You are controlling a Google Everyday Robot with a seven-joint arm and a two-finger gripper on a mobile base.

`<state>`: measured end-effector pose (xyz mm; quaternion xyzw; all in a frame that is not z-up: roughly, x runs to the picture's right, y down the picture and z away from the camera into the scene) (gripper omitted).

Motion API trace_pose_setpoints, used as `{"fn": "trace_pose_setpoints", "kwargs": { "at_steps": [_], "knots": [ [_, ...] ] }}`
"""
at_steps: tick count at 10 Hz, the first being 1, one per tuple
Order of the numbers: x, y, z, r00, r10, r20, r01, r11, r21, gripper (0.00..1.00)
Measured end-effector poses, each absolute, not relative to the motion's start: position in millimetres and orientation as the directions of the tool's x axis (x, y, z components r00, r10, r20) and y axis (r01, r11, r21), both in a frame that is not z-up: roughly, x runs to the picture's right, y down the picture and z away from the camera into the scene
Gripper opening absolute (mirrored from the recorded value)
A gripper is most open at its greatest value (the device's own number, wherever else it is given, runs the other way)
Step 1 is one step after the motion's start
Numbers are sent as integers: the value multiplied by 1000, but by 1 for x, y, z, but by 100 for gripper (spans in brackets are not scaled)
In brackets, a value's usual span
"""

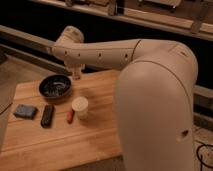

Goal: Place the bottle in the ceramic bowl

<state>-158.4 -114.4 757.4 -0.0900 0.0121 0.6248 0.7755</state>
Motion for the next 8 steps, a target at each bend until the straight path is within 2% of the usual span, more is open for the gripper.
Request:
{"fn": "trace_pose_setpoints", "kwargs": {
  "at_steps": [4,8],
  "knots": [
    [-206,-91,737,336,936,-105,-933,315,-176,0],
    [-243,-69,734,405,907,-115,-902,376,-211,0]
  ]
}}
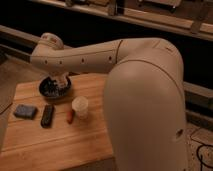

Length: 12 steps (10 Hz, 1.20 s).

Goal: Place the bottle in the ceramic bowl

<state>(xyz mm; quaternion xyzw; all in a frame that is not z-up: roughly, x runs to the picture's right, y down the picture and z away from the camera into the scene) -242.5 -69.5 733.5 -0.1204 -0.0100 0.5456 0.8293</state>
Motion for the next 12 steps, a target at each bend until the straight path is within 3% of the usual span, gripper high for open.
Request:
{"fn": "trace_pose_setpoints", "kwargs": {
  "at_steps": [6,12],
  "knots": [
    [-300,-46,755,493,856,-155,-860,453,-236,0],
    [-311,-61,796,495,847,-191,-866,463,-191,0]
  ]
}}
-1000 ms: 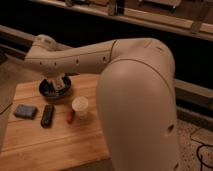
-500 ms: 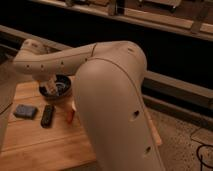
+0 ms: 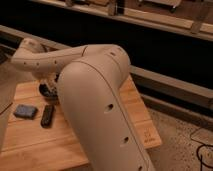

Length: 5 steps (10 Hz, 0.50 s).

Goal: Place the bottle in the ceramic bowl

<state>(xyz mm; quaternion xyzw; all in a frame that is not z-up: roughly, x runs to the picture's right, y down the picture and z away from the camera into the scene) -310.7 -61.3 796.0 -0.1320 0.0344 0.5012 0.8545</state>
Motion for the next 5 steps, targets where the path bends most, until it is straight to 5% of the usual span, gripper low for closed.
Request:
{"fn": "trace_pose_setpoints", "kwargs": {
  "at_steps": [5],
  "knots": [
    [-306,-60,820,451,859,-244,-891,417,-177,0]
  ]
}}
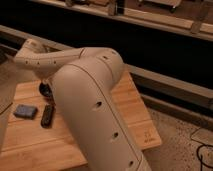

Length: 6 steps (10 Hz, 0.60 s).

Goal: Place the bottle in the ceramic bowl

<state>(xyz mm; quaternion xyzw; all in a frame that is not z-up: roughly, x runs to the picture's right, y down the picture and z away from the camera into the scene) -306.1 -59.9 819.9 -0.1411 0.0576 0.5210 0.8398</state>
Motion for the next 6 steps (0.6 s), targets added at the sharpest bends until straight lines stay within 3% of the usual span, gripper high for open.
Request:
{"fn": "trace_pose_setpoints", "kwargs": {
  "at_steps": [1,6],
  "knots": [
    [-304,-61,821,430,867,-252,-901,396,-176,4],
    [-299,-67,822,382,886,-263,-923,348,-167,54]
  ]
}}
